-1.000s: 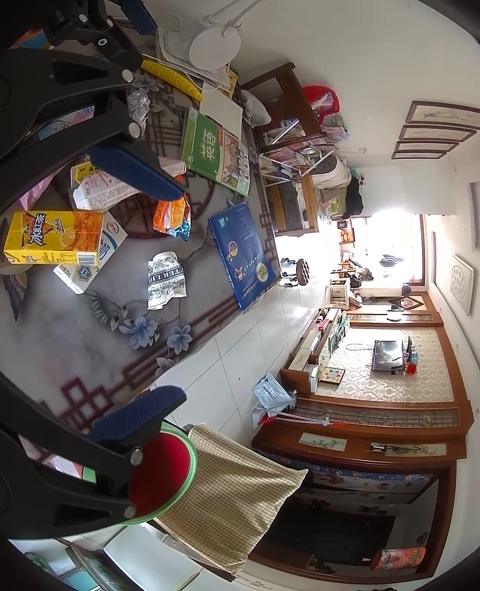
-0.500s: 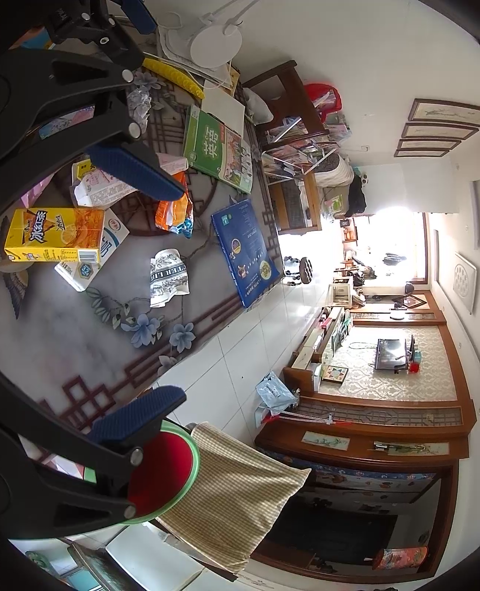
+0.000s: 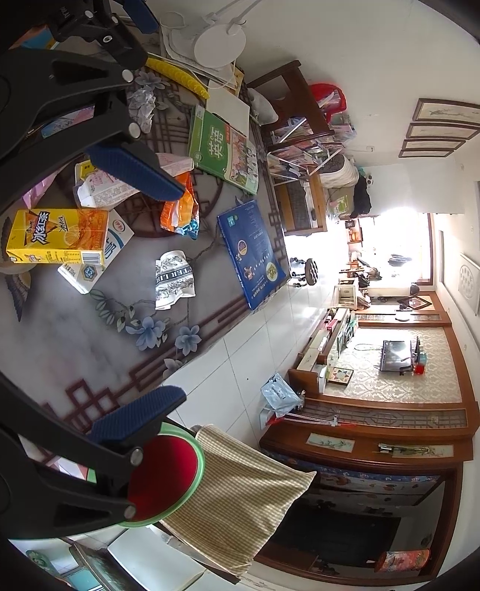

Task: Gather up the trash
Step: 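Grasp the crumpled white paper bag with the left tool while the right tool grasps the yellow iced-tea carton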

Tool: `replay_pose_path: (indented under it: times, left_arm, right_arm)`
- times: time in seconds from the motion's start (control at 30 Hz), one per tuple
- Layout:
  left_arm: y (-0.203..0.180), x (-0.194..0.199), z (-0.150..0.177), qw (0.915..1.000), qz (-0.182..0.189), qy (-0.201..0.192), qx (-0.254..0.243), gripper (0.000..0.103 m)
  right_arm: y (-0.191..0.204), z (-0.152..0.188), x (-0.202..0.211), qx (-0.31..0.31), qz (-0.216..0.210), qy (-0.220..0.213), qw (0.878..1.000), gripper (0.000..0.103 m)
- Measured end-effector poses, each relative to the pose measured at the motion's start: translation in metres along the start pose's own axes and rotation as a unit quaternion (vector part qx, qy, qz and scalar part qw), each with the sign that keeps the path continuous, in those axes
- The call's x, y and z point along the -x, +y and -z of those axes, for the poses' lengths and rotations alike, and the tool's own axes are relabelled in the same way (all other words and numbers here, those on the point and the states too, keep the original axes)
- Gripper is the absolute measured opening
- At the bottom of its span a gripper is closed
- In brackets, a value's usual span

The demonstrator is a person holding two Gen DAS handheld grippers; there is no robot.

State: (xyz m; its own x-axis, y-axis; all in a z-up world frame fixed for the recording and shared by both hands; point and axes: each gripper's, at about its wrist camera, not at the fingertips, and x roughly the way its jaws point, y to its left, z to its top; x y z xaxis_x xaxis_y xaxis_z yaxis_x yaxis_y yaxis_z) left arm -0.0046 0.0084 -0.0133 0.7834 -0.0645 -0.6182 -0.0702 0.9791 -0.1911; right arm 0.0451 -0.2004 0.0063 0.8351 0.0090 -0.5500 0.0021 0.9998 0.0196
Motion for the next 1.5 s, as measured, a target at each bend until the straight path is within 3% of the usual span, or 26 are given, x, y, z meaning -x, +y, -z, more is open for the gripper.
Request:
replay_pose_path:
  times: [0.2,0.4,0.53,0.7,0.87,0.97,1.07,1.13,1.2,1.27,1.33,1.5]
  left_arm:
    - [0.007,-0.001,0.005,1.0,-0.003,0.005,0.001,0.095]
    - [0.032,0.0,0.017,0.9995,-0.027,0.018,-0.001,0.095]
    - [0.061,0.002,0.038,0.9975,-0.057,0.041,0.004,0.095]
    - [0.097,0.006,0.062,0.9937,-0.073,0.081,0.025,0.095]
    - [0.106,0.006,0.09,0.9893,-0.04,0.14,0.017,0.095]
    - [0.103,-0.005,0.111,0.9803,-0.014,0.196,0.014,0.095]
    - [0.099,-0.018,0.132,0.9734,0.001,0.228,0.02,0.093]
    - [0.094,-0.029,0.144,0.9681,0.01,0.25,0.018,0.075]
    - [0.089,-0.038,0.152,0.9635,0.02,0.267,0.011,0.064]
    - [0.086,-0.041,0.152,0.9666,0.018,0.256,-0.003,0.058]
    - [0.087,-0.042,0.148,0.9687,0.025,0.247,0.003,0.034]
    - [0.098,-0.048,0.143,0.9675,0.032,0.246,0.051,0.032]
  right_arm:
    - [0.005,0.009,-0.01,0.004,-0.005,0.024,1.0,0.099]
    - [0.014,0.051,-0.042,-0.002,-0.031,0.128,0.991,0.099]
    - [0.025,0.088,-0.067,-0.001,-0.064,0.218,0.974,0.099]
    - [0.04,0.118,-0.086,-0.001,-0.11,0.292,0.95,0.093]
    - [0.048,0.13,-0.091,0.0,-0.132,0.324,0.937,0.086]
    - [0.049,0.133,-0.094,0.005,-0.134,0.334,0.933,0.071]
    - [0.045,0.131,-0.092,0.0,-0.144,0.33,0.933,0.05]
    - [0.043,0.126,-0.086,0.004,-0.149,0.316,0.937,0.036]
    - [0.045,0.12,-0.08,0.02,-0.147,0.3,0.942,0.024]
    - [0.046,0.115,-0.075,0.031,-0.149,0.288,0.945,0.005]
    - [0.045,0.111,-0.072,0.029,-0.157,0.283,0.946,0.001]
    - [0.043,0.109,-0.074,0.012,-0.168,0.285,0.944,0.001]
